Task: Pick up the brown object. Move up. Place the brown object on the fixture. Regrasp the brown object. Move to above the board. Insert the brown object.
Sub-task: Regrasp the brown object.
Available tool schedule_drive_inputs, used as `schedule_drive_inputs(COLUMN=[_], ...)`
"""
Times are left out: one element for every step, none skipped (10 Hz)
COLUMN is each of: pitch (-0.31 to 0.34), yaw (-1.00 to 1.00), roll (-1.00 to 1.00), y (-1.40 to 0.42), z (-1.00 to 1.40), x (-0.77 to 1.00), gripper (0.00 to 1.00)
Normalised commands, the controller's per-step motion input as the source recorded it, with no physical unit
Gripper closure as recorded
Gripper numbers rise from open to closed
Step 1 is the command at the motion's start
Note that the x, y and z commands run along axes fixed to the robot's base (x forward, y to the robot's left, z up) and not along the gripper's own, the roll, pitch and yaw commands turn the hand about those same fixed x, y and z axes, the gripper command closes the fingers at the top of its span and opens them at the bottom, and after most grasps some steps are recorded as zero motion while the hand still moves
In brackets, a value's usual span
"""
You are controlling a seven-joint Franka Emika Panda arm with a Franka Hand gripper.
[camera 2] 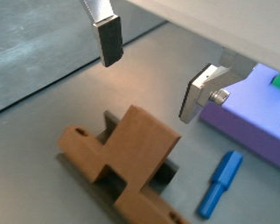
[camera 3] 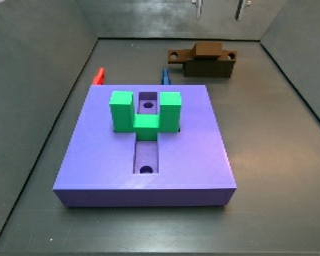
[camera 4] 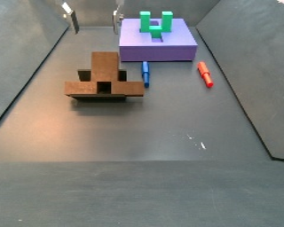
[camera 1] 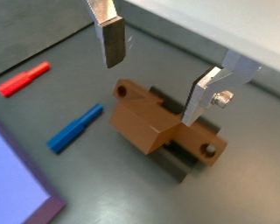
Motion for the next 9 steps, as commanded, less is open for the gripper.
schedule_drive_inputs(pitch=[0.000,0.000,0.000,0.000,0.000,0.000,0.000,0.000,0.000], yaw=[0.06,0.06,0.07,0.11,0.13,0.14,0.17,0.30,0.34], roll=[1.00,1.00,1.00,1.00,1.00,1.00,1.00,1.00,0.91], y=[-0.05,-0.03,-0.04,-0.07,-0.09,-0.10,-0.13,-0.15,-0.16], z=[-0.01,0.00,-0.01,-0.04,-0.07,-0.10,-0.16,-0.23,-0.21], x=[0.11,0.08,0.07,0.05,0.02,0.01,0.03,0.00,0.00], gripper=[0.00,0.00,0.00,0.00,0.00,0.00,0.00,0.00,0.00])
